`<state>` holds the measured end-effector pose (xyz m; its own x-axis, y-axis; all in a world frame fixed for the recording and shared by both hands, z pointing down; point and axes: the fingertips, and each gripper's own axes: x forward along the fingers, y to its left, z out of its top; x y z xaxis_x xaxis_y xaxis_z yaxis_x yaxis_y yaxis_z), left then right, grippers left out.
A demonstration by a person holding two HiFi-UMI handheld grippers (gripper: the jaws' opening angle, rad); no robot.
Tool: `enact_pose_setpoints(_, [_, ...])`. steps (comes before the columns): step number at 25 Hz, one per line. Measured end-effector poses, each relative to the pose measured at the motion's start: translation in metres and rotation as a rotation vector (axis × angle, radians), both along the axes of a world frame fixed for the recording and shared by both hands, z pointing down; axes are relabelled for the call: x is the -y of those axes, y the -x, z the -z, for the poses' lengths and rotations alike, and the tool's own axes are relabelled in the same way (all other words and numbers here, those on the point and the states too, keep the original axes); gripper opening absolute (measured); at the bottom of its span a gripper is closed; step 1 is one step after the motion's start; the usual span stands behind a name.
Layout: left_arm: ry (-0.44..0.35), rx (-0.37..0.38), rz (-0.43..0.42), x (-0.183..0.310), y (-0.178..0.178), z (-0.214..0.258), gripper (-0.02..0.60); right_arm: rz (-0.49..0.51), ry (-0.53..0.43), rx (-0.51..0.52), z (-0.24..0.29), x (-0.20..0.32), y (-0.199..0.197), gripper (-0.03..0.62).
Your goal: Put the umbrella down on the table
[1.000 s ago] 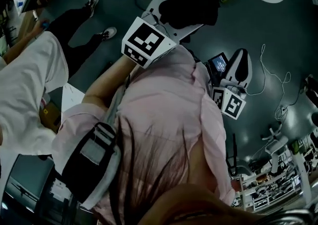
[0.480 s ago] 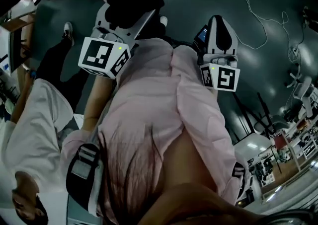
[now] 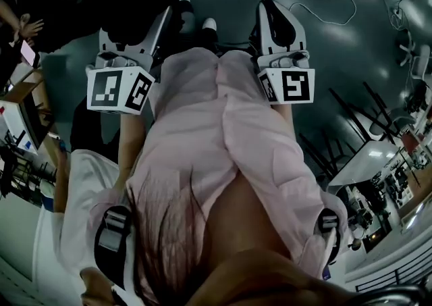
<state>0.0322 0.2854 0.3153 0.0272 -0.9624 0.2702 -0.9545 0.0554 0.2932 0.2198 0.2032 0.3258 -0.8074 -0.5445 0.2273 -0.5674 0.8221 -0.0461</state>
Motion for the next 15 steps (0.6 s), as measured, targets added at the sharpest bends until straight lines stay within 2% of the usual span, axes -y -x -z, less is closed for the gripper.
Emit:
enact_pose_setpoints(9, [-0.001,0.058,-0.121,0.05,0.042,0.01,0.322,-0.073,-0.02,0.005,0.018,0.033,0.052,0.041])
enact_pose_setpoints(15, [-0.001,0.068,-0.147,0.062,0.068,0.009,0.322,-0.091,-0.024,-0.006,0.018,0.043,0.079,0.041])
